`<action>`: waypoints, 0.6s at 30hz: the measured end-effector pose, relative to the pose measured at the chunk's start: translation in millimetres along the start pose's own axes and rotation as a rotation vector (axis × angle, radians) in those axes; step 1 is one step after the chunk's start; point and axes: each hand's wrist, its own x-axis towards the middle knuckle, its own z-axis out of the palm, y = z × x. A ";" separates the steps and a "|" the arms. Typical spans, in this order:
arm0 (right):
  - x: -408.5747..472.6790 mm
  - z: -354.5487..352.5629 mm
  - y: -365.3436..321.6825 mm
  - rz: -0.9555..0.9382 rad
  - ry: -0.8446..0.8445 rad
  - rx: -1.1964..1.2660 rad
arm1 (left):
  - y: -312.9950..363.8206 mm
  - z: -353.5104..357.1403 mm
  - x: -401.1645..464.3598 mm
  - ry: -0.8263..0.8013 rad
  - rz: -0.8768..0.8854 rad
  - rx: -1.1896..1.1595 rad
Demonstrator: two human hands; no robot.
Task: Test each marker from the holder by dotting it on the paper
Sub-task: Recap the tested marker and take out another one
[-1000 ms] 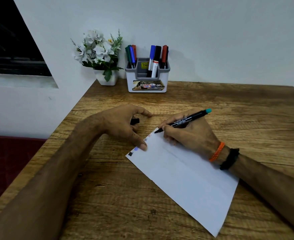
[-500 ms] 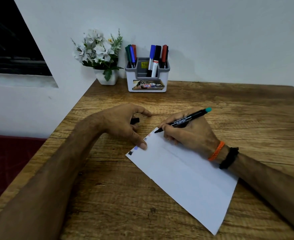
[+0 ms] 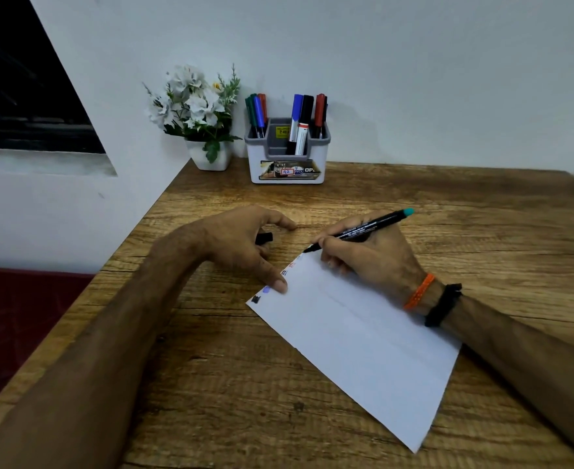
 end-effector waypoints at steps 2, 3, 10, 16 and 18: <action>1.1 0.3 -0.4 0.016 0.001 0.054 | -2.0 0.5 0.9 0.007 0.003 -0.010; 2.1 0.3 -1.4 0.022 -0.006 0.091 | -4.3 0.2 1.4 0.018 0.002 -0.026; 9.0 -10.1 -12.6 0.076 -0.094 0.373 | -18.4 -4.9 2.8 0.182 0.101 -0.196; 11.4 -14.9 -21.0 0.145 -0.121 0.471 | -12.0 3.9 5.2 0.265 0.157 -0.300; 11.5 -14.3 -20.9 0.131 -0.092 0.488 | -12.1 5.8 7.4 0.293 0.167 -0.323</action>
